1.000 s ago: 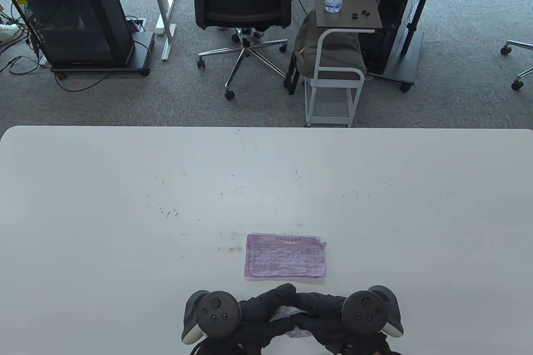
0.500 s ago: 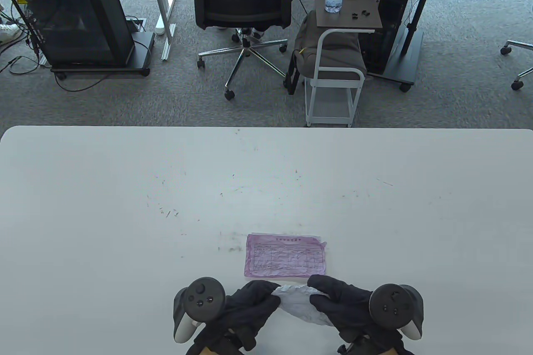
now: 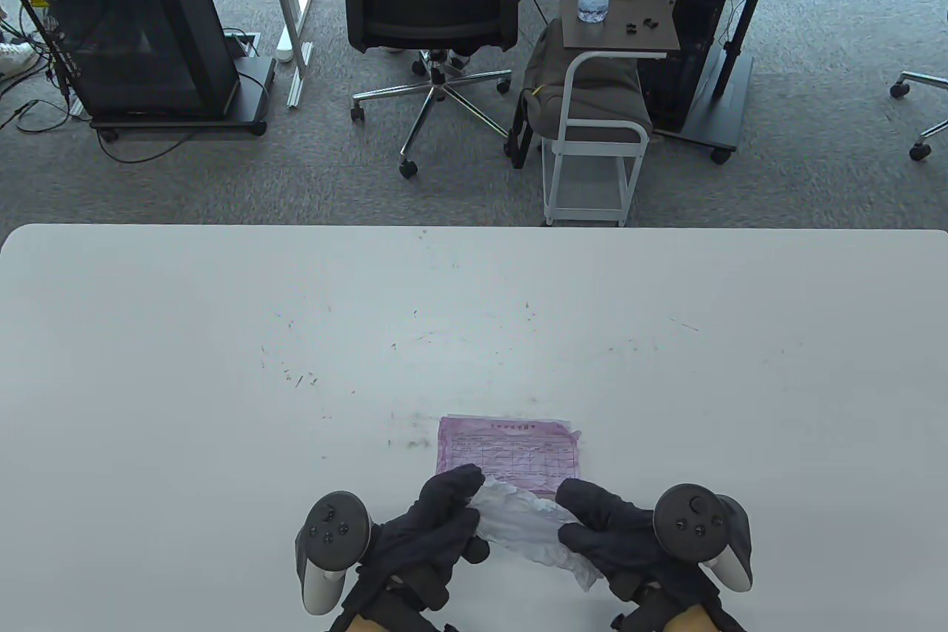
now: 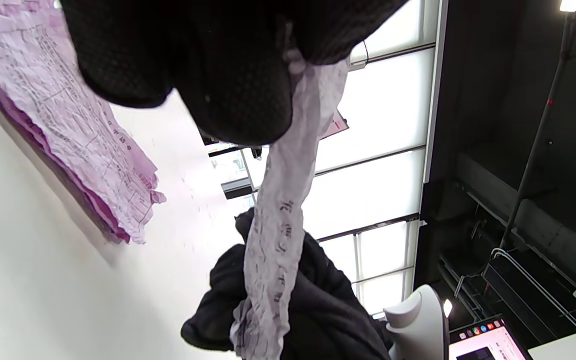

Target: Flatten crumpled invoices and stack

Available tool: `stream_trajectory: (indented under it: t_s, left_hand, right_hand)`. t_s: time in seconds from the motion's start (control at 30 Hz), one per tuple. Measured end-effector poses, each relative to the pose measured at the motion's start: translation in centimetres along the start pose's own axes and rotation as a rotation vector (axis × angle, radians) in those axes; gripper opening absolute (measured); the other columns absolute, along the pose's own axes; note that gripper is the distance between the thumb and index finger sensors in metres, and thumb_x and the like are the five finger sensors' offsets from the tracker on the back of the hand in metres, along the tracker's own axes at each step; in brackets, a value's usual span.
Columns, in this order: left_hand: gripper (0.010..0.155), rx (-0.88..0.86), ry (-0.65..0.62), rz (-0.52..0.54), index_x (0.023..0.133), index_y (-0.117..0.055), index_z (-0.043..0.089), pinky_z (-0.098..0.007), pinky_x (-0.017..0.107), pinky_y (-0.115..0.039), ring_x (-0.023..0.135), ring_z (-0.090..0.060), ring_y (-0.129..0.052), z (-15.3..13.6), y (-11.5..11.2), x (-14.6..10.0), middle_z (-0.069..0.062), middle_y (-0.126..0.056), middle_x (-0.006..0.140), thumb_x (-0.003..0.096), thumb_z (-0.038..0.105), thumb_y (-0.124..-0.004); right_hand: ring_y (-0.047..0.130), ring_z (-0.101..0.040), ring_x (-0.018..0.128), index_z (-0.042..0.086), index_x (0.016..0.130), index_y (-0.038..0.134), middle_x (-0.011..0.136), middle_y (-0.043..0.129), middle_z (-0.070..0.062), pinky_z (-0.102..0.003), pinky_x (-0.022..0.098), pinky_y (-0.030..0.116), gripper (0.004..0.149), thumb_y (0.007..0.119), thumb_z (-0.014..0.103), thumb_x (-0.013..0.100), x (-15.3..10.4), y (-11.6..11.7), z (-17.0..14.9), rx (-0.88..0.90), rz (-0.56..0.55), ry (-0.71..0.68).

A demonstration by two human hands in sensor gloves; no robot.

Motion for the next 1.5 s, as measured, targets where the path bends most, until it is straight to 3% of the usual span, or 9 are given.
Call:
stream_trajectory:
  t_s: [0.17, 0.27, 0.5, 0.67, 0.87, 1.0, 1.07, 1.27, 1.5]
  left_hand:
    - [0.052, 0.089, 0.017, 0.048, 0.108, -0.054, 0.03, -0.054, 0.05, -0.083, 0.051, -0.028, -0.102, 0.2, 0.2, -0.3, -0.02, -0.087, 0.08, 0.0601, 0.017, -0.07]
    - [0.043, 0.056, 0.036, 0.019, 0.103, -0.073, 0.022, -0.055, 0.051, -0.083, 0.053, -0.03, -0.104, 0.1, -0.4, -0.2, -0.021, -0.088, 0.081, 0.0597, 0.016, -0.071]
    - [0.042, -0.181, 0.044, -0.08, 0.102, -0.072, 0.012, -0.055, 0.057, -0.081, 0.062, -0.03, -0.102, -0.2, -1.9, -0.3, -0.018, -0.084, 0.087, 0.0609, 0.017, -0.069]
    - [0.045, -0.347, 0.032, -0.137, 0.106, -0.065, 0.008, -0.057, 0.061, -0.076, 0.069, -0.032, -0.097, -0.6, -1.9, -0.2, -0.019, -0.078, 0.092, 0.0631, 0.021, -0.068]
    - [0.076, 0.125, -0.127, -0.026, 0.116, -0.035, 0.018, -0.063, 0.064, -0.063, 0.093, -0.049, -0.062, 1.7, -0.2, -0.2, -0.022, -0.03, 0.112, 0.0587, 0.049, -0.075]
    - [0.095, 0.429, -0.164, -0.213, 0.116, -0.029, 0.014, -0.07, 0.066, -0.054, 0.1, -0.058, -0.041, 2.8, -1.9, -0.4, -0.022, -0.014, 0.114, 0.0497, 0.058, -0.082]
    - [0.093, 0.512, -0.179, -0.251, 0.115, -0.04, 0.012, -0.071, 0.065, -0.056, 0.1, -0.058, -0.047, 3.1, -2.6, -0.4, -0.022, -0.026, 0.115, 0.0472, 0.055, -0.086]
    - [0.044, 0.391, -0.215, -0.215, 0.098, -0.076, 0.015, -0.064, 0.06, -0.069, 0.084, -0.045, -0.083, 3.2, -3.2, -0.5, -0.02, -0.064, 0.105, 0.058, 0.034, -0.076]
    - [0.041, 0.421, -0.152, 0.002, 0.097, -0.073, 0.018, -0.049, 0.047, -0.085, 0.03, -0.017, -0.098, 2.1, -1.0, -0.4, -0.011, -0.091, 0.069, 0.0574, 0.029, -0.073]
  right_hand:
    - [0.082, -0.039, 0.069, 0.005, 0.103, 0.049, 0.094, 0.066, -0.028, -0.056, 0.048, 0.078, 0.065, 0.078, 0.038, 0.055, -0.6, -1.0, 1.0, -0.19, -0.113, -0.038]
    - [0.074, -0.044, 0.077, 0.008, 0.103, 0.051, 0.099, 0.06, -0.03, -0.058, 0.051, 0.075, 0.071, 0.077, 0.05, 0.052, -1.4, -1.2, 4.1, -0.214, -0.186, -0.234]
    - [0.065, -0.05, 0.085, 0.007, 0.106, 0.04, 0.106, 0.049, -0.032, -0.063, 0.056, 0.069, 0.087, 0.079, 0.056, 0.047, -1.1, 3.9, 7.8, -0.467, 0.067, -0.336]
    - [0.089, -0.036, 0.067, 0.013, 0.093, 0.067, 0.089, 0.08, -0.023, -0.055, 0.049, 0.081, 0.046, 0.078, 0.034, 0.054, -0.7, 3.4, 7.6, -0.414, -0.099, -0.352]
    - [0.094, -0.035, 0.058, 0.011, 0.09, 0.072, 0.08, 0.088, -0.024, -0.054, 0.044, 0.084, 0.039, 0.077, 0.028, 0.055, -0.3, 2.1, 4.4, 0.057, 0.027, -0.22]
    - [0.095, -0.035, 0.058, 0.01, 0.09, 0.072, 0.08, 0.089, -0.025, -0.054, 0.044, 0.084, 0.04, 0.078, 0.027, 0.055, 0.2, 3.3, 3.4, 0.208, 0.224, -0.183]
    - [0.095, -0.035, 0.058, 0.01, 0.091, 0.072, 0.08, 0.089, -0.025, -0.054, 0.044, 0.084, 0.04, 0.078, 0.028, 0.055, 0.3, 3.9, 3.5, 0.227, 0.294, -0.178]
    - [0.096, -0.035, 0.057, 0.009, 0.091, 0.072, 0.079, 0.09, -0.024, -0.053, 0.044, 0.085, 0.04, 0.078, 0.028, 0.055, 0.5, 5.0, 3.4, 0.121, 0.347, -0.142]
    - [0.098, -0.033, 0.054, 0.008, 0.091, 0.07, 0.077, 0.092, -0.022, -0.051, 0.041, 0.087, 0.043, 0.081, 0.027, 0.054, 0.6, 3.1, 1.9, 0.2, 0.189, -0.094]
Point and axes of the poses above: the tracker on the back of each hand, its own z axis roughly to the thumb side, its own x axis roughly from the wrist to the fingertips, y = z × x, the point moved 3 cm from there along x, roughly from the wrist to the fingertips
